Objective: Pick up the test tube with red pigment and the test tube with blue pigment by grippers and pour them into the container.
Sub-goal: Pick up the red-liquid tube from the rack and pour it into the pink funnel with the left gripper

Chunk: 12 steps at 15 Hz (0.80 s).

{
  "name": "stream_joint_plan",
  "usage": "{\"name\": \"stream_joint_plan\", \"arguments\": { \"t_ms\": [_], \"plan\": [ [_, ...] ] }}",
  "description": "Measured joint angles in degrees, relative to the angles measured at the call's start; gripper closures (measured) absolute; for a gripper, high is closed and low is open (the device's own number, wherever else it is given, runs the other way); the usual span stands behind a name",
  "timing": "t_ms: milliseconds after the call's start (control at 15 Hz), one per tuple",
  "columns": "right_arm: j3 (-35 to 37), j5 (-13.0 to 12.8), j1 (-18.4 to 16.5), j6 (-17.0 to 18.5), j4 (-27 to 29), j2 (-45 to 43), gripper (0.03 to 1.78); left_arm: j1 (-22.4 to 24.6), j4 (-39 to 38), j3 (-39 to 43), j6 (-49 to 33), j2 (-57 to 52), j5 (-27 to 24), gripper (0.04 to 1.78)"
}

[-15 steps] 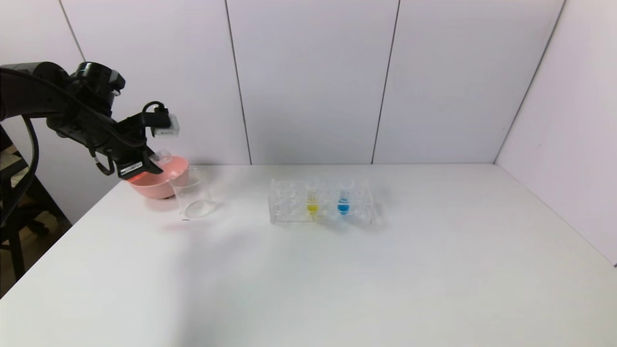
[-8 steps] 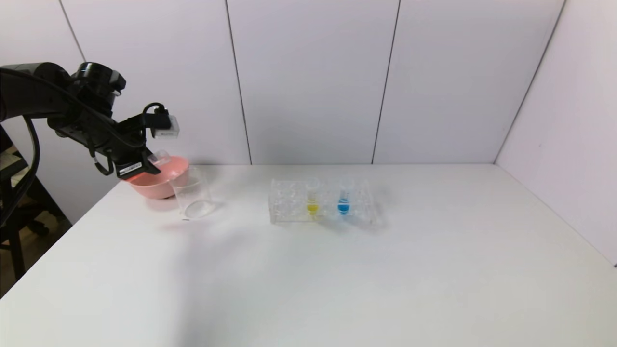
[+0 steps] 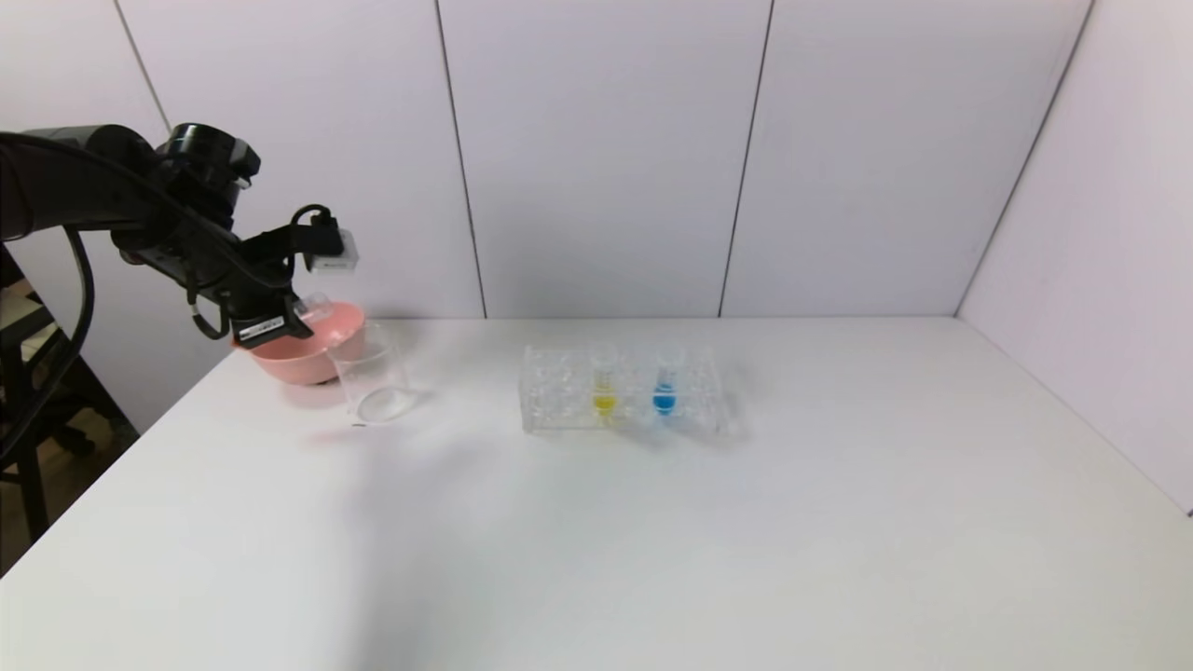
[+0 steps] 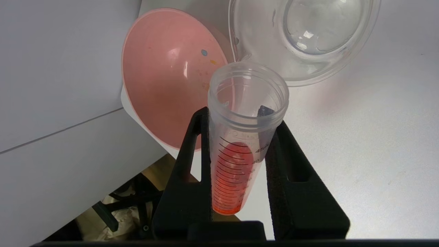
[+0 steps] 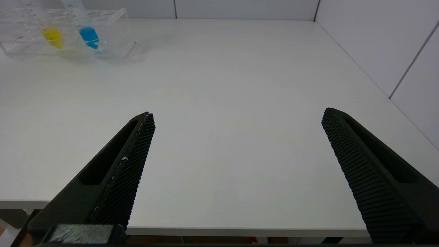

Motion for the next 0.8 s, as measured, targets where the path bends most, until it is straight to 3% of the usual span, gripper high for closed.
{"name": "stream_joint_plan", "arguments": {
  "t_ms": [800],
  "plan": [
    [0.0,0.0,0.0,0.0,0.0,0.0,0.04,-0.63,-0.06,-0.02,0.0,0.29,1.66,1.36]
  ]
}}
